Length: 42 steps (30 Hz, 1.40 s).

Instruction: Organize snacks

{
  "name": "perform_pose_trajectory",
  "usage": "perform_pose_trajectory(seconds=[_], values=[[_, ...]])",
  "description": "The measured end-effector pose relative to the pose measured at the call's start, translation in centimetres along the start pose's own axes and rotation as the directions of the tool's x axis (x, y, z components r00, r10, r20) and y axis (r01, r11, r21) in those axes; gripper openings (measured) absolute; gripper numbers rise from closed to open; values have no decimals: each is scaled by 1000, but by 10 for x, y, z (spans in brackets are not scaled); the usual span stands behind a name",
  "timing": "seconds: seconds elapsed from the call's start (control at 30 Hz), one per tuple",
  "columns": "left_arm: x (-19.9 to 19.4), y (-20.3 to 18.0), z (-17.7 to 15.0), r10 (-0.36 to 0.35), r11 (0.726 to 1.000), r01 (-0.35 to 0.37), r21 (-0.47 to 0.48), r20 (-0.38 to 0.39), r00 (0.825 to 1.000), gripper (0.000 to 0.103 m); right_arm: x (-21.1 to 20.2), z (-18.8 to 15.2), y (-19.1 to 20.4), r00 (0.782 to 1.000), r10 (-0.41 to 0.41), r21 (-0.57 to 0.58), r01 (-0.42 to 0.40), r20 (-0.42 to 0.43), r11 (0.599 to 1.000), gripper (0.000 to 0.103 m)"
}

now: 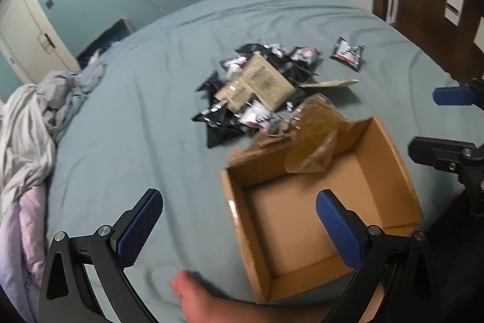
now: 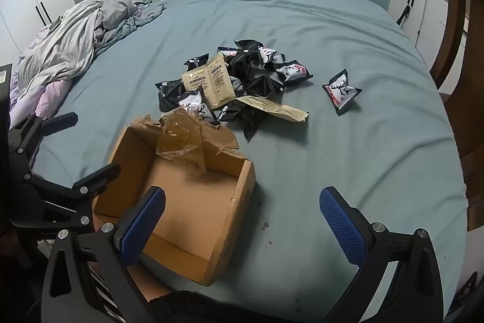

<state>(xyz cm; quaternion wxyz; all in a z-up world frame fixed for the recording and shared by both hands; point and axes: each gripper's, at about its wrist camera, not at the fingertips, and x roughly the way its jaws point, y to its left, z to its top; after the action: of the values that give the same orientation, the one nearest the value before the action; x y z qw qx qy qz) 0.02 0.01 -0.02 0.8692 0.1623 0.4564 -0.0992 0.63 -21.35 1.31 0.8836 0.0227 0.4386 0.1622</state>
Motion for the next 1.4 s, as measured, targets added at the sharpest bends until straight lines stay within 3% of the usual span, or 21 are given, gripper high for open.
perform_pose_trajectory(seconds=[0.27,1.13,1.4], values=[[3,1,5,-87,995,84,-49,-56,995,103,-3,-1,2,1000,-3,-2,3,8,1000,103],[0,-8,-2,-62,998,62,11,-25,998,102,1,0,0,1000,-3,0,3,-10,1000,103],[0,-8,-2,-12,1000,12,21,-1,1000,102,3,0,1,1000,-6,-1,6,-21,1000,103]])
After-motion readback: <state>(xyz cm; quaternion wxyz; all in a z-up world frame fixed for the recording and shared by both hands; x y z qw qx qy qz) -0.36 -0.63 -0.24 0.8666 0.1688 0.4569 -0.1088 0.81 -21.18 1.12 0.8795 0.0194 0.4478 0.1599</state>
